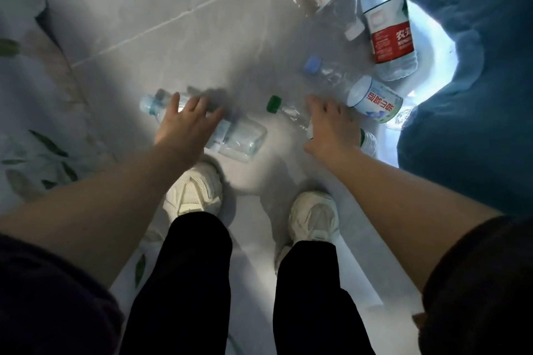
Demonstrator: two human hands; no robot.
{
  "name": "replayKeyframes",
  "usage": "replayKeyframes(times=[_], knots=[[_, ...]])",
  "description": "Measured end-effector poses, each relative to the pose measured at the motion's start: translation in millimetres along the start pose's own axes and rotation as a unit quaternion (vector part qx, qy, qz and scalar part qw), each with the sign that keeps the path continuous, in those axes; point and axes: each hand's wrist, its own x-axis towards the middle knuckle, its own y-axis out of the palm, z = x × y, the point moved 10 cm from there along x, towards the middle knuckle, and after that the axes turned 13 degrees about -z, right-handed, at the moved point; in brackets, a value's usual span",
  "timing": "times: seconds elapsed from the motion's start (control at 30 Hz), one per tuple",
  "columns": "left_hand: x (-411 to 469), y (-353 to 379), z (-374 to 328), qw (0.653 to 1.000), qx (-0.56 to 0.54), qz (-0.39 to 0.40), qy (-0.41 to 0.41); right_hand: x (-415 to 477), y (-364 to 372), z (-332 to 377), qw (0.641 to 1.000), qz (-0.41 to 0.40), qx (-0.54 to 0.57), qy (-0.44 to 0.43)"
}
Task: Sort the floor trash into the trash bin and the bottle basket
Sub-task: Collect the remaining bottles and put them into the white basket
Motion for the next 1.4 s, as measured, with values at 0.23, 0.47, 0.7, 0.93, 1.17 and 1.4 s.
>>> replayKeyframes(times=[0.23,0.47,0.7,0.93,1.17,1.4], knots=[[-1,-25,10,1.0,-0.021,-0.013,0.008,-3,-23,-1,1.0,0.006,0.022,-0.004],[-56,-148,24,0.998,-0.056,-0.023,-0.018,-67,-140,-3,0.998,0.012,0.058,0.016],[-152,-353,37,0.981,-0.143,-0.128,-0.028,-165,-352,-6,0.982,-0.069,0.162,0.071],[-274,-565,38,0.906,-0.322,-0.271,-0.039,-338,-535,-53,0.855,-0.22,0.425,0.197],[-364,-665,-19,0.839,-0.461,-0.286,0.031,-509,-604,-76,0.758,-0.313,0.516,0.248],[-406,-704,-123,0.841,-0.444,-0.25,0.182,-642,-588,-117,0.653,-0.396,0.558,0.327]])
